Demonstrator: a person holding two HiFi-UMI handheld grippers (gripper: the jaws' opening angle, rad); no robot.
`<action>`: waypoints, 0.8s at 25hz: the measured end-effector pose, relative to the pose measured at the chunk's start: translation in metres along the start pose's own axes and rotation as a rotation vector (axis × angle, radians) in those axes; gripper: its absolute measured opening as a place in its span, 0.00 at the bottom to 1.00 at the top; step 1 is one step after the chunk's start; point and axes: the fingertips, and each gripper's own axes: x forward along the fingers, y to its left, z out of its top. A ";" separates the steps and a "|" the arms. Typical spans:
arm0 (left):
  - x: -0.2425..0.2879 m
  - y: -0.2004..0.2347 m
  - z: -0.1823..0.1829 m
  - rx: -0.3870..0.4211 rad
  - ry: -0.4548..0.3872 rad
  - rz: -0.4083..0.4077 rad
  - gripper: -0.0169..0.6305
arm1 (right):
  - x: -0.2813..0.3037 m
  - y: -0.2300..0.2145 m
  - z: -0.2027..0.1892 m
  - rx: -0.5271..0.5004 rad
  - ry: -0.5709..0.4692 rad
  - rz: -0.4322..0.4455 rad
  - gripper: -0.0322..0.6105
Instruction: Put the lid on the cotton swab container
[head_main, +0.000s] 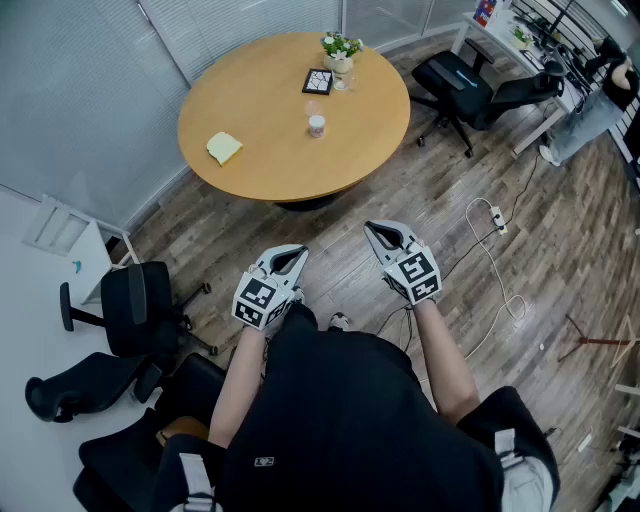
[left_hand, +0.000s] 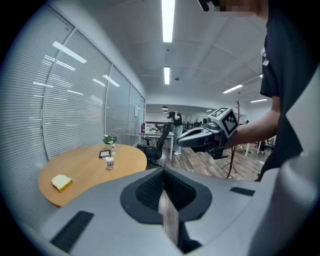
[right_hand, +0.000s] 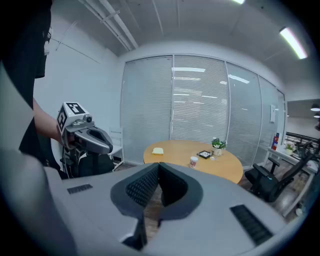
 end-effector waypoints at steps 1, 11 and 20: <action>-0.001 0.002 -0.001 -0.001 0.000 -0.001 0.04 | 0.002 0.001 0.000 0.001 0.002 0.000 0.06; -0.004 0.028 -0.007 -0.016 0.005 -0.015 0.04 | 0.027 0.007 -0.002 0.015 0.039 0.007 0.06; -0.002 0.049 -0.014 -0.033 0.026 -0.050 0.04 | 0.044 -0.002 -0.003 0.115 0.038 -0.041 0.06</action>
